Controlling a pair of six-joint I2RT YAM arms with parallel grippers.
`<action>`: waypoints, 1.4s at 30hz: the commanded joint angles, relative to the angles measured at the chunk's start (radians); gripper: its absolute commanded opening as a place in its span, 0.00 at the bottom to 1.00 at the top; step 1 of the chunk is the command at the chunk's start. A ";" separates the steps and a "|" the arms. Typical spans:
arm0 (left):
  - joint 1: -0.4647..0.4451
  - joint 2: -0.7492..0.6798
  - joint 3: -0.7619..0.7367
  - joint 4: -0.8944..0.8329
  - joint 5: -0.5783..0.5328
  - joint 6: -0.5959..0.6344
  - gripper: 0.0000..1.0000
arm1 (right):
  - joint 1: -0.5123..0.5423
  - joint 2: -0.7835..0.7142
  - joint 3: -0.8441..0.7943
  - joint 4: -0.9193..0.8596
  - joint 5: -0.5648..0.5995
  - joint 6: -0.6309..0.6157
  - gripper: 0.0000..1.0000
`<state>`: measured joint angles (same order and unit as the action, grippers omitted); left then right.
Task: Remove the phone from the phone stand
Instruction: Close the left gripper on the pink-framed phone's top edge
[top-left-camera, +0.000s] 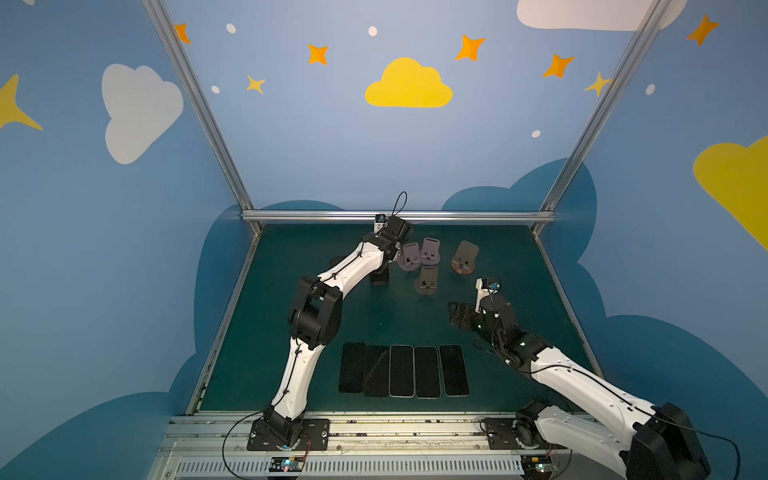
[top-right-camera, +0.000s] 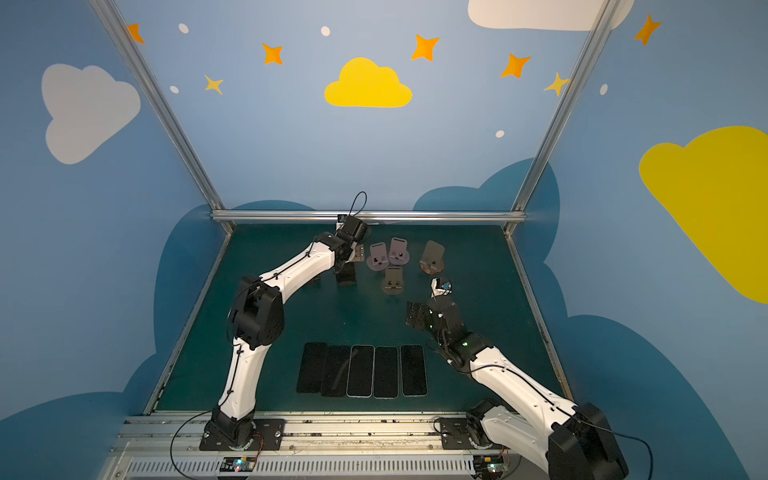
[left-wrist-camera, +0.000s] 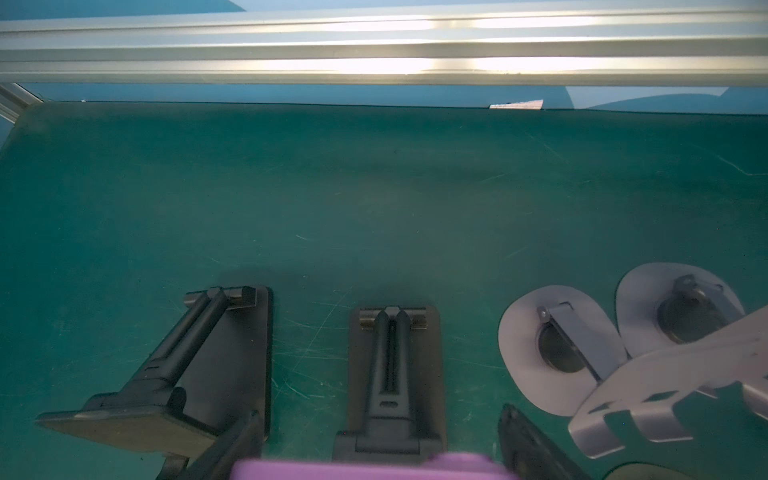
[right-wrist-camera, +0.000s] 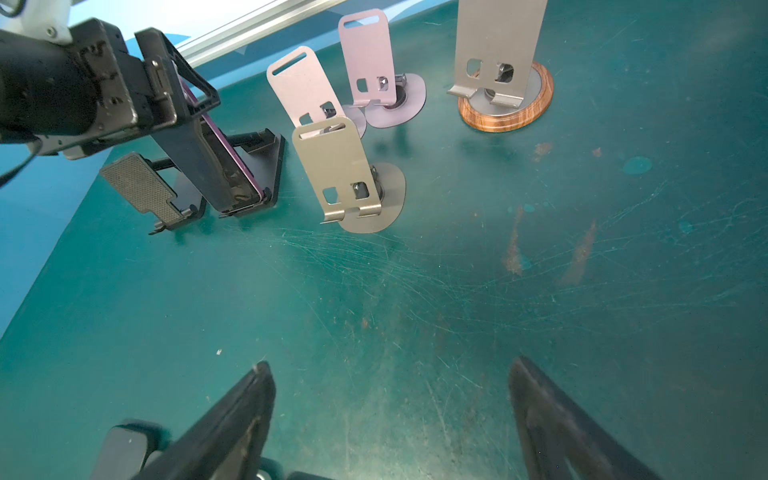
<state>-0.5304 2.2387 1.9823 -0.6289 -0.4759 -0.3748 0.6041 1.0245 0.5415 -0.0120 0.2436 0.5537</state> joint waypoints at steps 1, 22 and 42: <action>0.004 0.004 -0.006 0.009 -0.032 0.015 0.86 | 0.005 0.003 0.020 0.006 -0.002 0.002 0.88; 0.013 -0.045 -0.114 0.148 0.031 0.031 0.77 | 0.005 0.000 0.022 0.001 0.003 0.000 0.88; 0.013 -0.160 -0.193 0.201 0.047 0.037 0.71 | 0.005 0.001 0.022 0.002 -0.003 0.001 0.88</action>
<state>-0.5220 2.1448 1.7870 -0.4522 -0.4274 -0.3511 0.6044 1.0294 0.5415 -0.0124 0.2428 0.5533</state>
